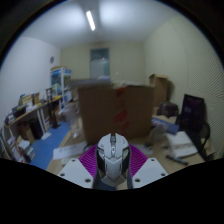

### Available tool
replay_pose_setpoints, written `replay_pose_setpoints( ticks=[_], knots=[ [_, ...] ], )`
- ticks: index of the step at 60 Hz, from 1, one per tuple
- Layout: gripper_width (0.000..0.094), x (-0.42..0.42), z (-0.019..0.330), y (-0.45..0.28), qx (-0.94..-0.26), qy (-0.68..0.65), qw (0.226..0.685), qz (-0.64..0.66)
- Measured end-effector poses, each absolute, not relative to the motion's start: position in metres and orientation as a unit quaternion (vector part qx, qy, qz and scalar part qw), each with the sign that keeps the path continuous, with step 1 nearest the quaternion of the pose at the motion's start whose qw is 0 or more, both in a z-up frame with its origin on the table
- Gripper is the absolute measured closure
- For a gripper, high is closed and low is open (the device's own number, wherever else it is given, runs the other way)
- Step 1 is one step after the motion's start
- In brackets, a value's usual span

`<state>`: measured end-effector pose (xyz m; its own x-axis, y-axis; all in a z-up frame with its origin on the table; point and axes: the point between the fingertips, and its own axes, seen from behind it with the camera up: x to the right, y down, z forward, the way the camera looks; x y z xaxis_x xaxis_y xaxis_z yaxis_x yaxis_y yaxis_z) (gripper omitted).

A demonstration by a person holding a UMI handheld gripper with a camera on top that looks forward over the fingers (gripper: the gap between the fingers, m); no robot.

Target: Arrange mouse

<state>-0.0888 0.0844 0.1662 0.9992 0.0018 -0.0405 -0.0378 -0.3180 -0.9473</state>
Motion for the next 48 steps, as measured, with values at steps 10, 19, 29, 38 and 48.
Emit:
replay_pose_setpoints(
  ticks=[10,19,29,38,48],
  knots=[
    [0.0557,-0.167,0.045,0.079,-0.866,-0.010,0.499,0.040],
    [0.0525,-0.174,-0.012,0.065,-0.890,-0.027,0.456,0.015],
    [0.0447,-0.175,-0.012,0.066,-0.891,-0.046,0.451,0.011],
    [0.0118,-0.179,-0.008,0.050,-0.917,-0.062,0.388,0.072],
    [0.0096,-0.167,0.052,0.005,-0.905,-0.067,0.397,0.136]
  ],
)
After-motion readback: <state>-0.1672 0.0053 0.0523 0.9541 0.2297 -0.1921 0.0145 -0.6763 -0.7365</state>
